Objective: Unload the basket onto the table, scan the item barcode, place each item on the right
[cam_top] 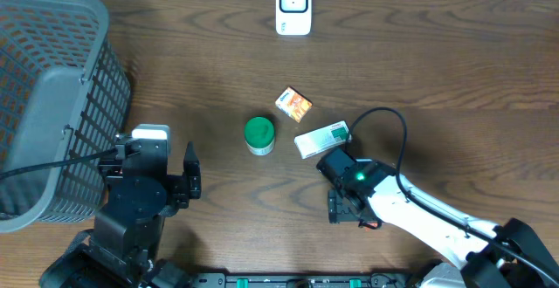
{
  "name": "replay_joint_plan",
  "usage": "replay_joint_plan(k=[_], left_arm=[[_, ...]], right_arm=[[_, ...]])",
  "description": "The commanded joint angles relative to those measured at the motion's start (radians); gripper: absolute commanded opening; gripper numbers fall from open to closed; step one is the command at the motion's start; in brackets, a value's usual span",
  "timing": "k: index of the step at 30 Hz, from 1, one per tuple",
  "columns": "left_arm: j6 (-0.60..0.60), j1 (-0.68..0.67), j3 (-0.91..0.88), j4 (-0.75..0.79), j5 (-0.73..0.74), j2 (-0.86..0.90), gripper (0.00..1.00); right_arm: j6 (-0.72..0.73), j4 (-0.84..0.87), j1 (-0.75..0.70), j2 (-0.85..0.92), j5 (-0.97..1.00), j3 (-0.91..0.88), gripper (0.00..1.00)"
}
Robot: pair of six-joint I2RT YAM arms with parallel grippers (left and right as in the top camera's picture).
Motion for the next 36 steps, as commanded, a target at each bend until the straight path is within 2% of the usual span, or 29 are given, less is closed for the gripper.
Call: replay_joint_plan(k=[1,12,16,17,22,28,36], left_arm=[[-0.012,-0.003,-0.007,-0.003,-0.013,-0.005,0.88],[-0.012,-0.003,-0.007,-0.035,-0.013,-0.004,0.88],[-0.012,-0.003,-0.007,-0.072,-0.013,-0.004,0.88],[-0.012,-0.003,-0.007,-0.094,-0.013,-0.004,0.88],[-0.012,-0.003,-0.007,-0.119,-0.013,-0.004,0.88],[-0.012,-0.003,-0.007,-0.120,-0.013,-0.004,0.88],[-0.012,-0.003,-0.007,-0.120,-0.013,-0.004,0.88]], right_arm=[[0.021,0.038,0.008,0.028,-0.046,0.027,0.78],[0.053,0.053,0.008,0.047,-0.057,0.027,0.45],[0.055,0.054,0.008,0.047,-0.058,0.027,0.28],[0.055,0.055,0.008,0.047,-0.058,0.027,0.18],[0.052,0.082,0.007,0.045,-0.114,0.027,0.02],[-0.016,0.167,-0.005,0.023,-0.337,0.027,0.01],[-0.064,0.269,-0.081,0.002,-0.793,0.027,0.01]])
